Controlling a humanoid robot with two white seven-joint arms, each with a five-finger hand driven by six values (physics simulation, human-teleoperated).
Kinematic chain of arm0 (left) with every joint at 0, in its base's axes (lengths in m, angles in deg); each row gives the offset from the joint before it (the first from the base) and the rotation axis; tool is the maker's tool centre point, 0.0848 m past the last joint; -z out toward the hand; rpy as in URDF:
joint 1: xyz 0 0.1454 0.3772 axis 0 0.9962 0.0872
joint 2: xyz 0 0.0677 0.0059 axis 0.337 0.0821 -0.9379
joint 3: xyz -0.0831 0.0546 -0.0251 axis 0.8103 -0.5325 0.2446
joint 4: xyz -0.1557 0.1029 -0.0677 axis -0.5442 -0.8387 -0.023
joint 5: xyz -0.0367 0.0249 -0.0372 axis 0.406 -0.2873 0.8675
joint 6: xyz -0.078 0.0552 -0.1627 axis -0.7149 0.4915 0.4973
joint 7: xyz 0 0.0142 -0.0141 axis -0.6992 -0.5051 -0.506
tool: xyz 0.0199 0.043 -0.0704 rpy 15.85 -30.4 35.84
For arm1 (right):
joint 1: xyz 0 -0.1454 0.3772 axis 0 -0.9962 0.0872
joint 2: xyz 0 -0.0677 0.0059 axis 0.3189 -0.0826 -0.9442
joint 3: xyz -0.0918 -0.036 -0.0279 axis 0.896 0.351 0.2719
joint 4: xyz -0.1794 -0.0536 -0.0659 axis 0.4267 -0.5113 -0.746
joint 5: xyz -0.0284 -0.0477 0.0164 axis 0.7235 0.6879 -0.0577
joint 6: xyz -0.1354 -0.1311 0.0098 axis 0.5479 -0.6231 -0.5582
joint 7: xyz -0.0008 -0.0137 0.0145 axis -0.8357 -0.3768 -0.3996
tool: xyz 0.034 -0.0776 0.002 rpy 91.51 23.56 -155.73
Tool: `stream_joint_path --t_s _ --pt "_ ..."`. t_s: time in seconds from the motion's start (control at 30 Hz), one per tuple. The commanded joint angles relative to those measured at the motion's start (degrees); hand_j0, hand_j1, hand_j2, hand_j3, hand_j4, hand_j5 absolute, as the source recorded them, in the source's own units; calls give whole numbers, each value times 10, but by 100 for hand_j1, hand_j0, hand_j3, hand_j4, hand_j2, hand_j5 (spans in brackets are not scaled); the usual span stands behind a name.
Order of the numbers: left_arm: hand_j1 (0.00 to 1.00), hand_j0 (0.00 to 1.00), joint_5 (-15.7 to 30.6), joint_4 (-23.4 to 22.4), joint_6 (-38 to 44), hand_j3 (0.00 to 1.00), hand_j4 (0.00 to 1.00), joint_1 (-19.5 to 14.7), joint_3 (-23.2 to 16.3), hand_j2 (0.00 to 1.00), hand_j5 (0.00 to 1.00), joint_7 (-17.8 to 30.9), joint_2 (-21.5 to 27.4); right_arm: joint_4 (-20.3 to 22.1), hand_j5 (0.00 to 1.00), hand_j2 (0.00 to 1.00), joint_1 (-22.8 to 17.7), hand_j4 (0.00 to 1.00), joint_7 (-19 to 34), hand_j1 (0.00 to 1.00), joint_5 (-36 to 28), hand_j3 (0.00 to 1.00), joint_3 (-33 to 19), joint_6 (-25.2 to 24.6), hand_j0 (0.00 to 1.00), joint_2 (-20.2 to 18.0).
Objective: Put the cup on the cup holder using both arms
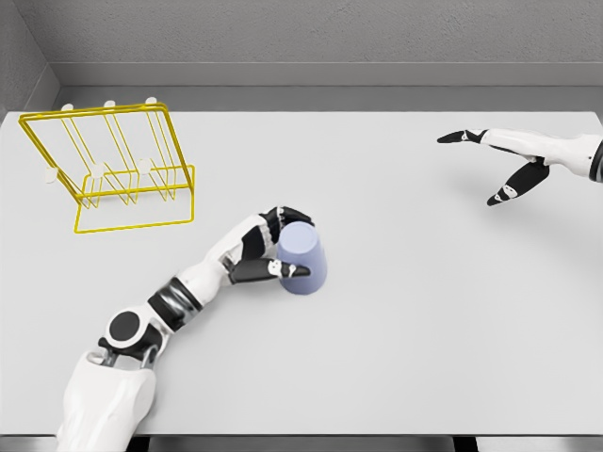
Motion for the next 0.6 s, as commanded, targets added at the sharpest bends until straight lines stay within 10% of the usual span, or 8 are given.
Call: stream_joint_path --t_s 0.0,0.27,0.57 --pt "46 46 7 27 0 46 46 2 16 46 46 0 1 0 100 100 0 100 0 100 -4 100 -1 -1 100 0" --pt "46 46 37 129 5 46 46 45 65 46 46 0 5 0 100 100 0 100 0 100 -4 100 -1 -1 100 0" --pt "46 46 47 146 0 46 46 70 92 46 46 0 9 0 100 100 0 100 0 100 -4 100 -1 -1 100 0"
